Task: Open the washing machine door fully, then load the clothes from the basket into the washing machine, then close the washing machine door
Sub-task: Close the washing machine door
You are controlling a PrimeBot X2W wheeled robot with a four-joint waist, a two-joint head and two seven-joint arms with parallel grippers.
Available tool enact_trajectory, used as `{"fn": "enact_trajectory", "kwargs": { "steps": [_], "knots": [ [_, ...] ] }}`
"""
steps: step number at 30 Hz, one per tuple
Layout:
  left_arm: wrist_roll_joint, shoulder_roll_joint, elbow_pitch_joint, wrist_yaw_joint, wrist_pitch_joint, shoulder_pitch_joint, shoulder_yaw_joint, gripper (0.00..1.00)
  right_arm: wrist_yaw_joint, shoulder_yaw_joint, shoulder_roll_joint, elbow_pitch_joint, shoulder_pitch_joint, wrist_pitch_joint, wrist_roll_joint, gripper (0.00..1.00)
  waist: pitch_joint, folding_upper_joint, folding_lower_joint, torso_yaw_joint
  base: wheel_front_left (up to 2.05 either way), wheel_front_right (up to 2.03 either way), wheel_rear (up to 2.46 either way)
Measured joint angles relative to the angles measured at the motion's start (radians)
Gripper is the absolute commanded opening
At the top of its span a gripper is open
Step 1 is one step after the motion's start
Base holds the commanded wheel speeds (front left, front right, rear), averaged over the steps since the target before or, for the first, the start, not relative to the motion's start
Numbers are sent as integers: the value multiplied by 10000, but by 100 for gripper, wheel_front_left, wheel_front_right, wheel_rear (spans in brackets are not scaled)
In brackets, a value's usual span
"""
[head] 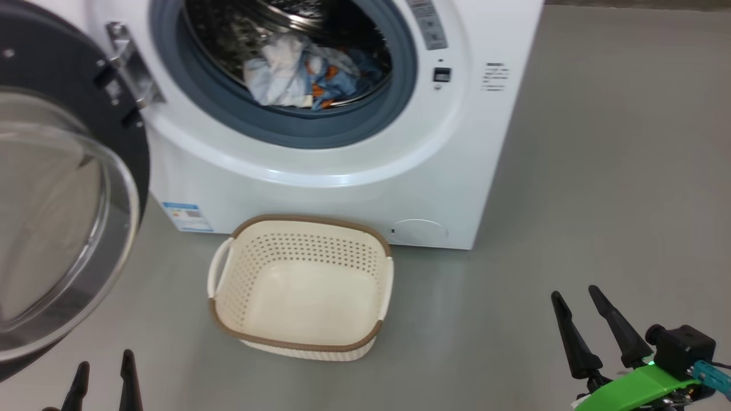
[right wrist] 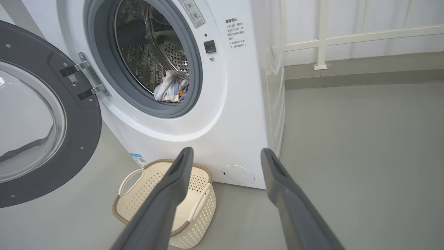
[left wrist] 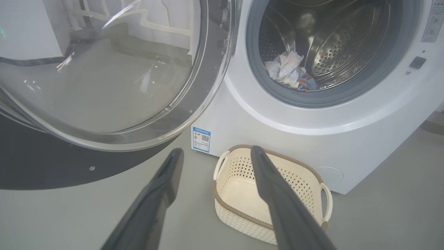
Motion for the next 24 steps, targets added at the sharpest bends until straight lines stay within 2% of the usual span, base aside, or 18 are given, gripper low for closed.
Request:
{"fn": "enact_trajectory", "kwargs": {
  "steps": [24],
  "knots": [
    [-90,-374,-203,0,0,31,391,100,0,1041,-324,397,-845,0,19,100,66,0,1,3203,0,0,0]
  ]
}}
